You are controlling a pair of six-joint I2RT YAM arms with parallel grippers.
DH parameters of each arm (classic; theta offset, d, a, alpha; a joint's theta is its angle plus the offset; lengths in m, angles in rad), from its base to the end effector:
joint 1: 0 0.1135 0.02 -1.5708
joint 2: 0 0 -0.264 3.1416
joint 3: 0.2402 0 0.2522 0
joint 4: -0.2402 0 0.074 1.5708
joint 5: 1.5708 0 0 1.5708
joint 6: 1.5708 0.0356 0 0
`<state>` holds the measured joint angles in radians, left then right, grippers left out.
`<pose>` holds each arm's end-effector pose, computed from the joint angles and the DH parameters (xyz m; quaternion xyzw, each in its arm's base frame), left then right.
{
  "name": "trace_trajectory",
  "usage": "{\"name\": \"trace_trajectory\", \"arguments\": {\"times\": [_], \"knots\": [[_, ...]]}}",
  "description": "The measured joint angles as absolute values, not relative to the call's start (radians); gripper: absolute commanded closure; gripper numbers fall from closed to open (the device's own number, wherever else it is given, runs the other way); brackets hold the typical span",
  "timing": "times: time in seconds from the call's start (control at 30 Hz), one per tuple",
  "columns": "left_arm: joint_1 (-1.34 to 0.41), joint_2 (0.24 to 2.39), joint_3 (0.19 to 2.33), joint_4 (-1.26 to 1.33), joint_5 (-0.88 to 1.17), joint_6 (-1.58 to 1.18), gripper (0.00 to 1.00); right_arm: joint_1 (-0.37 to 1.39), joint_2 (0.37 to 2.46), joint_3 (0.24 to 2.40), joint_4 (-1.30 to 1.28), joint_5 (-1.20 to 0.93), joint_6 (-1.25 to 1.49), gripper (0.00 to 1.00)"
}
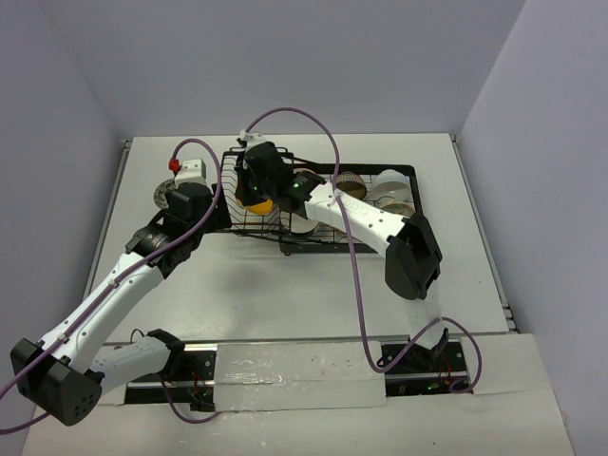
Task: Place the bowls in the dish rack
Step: Place the bowl in the dish rack.
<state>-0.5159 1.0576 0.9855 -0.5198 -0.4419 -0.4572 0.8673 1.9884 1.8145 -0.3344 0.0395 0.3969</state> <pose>0.2051 -0.0988 0.3264 -0.0777 0.8638 -0.0435 0.4959 0.3080 0.3609 0.3182 -0.1911 0.8406 0.2855 0.4187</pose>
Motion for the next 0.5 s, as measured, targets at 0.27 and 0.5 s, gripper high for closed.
{"name": "trace_trajectory", "arguments": {"times": [0.27, 0.5], "knots": [[-0.52, 1.058, 0.986, -0.52, -0.442, -0.457, 0.25, 0.867, 2.003, 1.811, -0.324, 0.018, 0.403, 1.0], [-0.521, 1.058, 0.986, -0.52, -0.442, -0.457, 0.25, 0.868, 2.006, 1.807, -0.321, 0.01, 0.404, 1.0]]}}
